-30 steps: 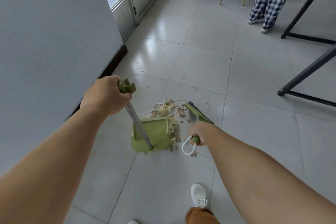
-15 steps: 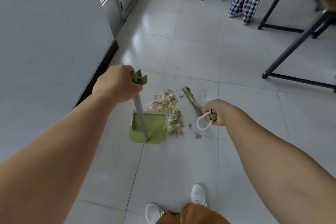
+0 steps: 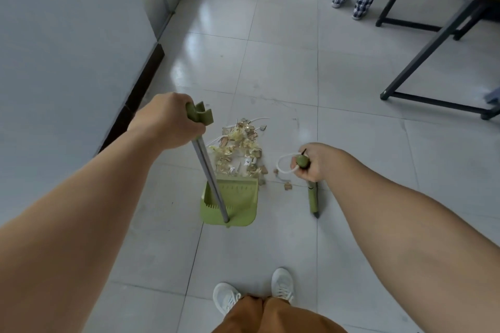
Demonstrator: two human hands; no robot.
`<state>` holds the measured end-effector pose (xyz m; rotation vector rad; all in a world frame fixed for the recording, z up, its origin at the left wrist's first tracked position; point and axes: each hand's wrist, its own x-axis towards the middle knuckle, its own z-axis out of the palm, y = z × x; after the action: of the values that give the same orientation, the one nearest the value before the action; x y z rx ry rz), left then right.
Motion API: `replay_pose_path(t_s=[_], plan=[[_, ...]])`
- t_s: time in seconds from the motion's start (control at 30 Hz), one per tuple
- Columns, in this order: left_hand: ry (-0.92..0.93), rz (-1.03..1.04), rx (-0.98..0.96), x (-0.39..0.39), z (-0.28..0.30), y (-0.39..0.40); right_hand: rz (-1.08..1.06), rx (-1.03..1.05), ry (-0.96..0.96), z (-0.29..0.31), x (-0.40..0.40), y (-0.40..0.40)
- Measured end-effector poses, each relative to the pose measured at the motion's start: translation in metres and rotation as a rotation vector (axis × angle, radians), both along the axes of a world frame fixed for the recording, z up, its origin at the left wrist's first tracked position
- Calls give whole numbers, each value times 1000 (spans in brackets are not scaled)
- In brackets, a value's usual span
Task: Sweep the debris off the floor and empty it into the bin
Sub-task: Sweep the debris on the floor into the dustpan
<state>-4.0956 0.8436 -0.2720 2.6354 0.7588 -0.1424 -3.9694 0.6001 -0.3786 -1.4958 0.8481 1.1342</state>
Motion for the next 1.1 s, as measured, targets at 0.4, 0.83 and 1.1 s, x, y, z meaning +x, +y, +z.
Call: replay_pose_path(t_s=[0.4, 0.83, 1.1], plan=[[28, 89, 9, -57, -15, 32, -267, 222, -63, 29, 1, 108], [74, 131, -25, -70, -19, 44, 27, 139, -196, 61, -3, 131], [171, 236, -129, -57, -18, 35, 313, 260, -226, 78, 38, 122]])
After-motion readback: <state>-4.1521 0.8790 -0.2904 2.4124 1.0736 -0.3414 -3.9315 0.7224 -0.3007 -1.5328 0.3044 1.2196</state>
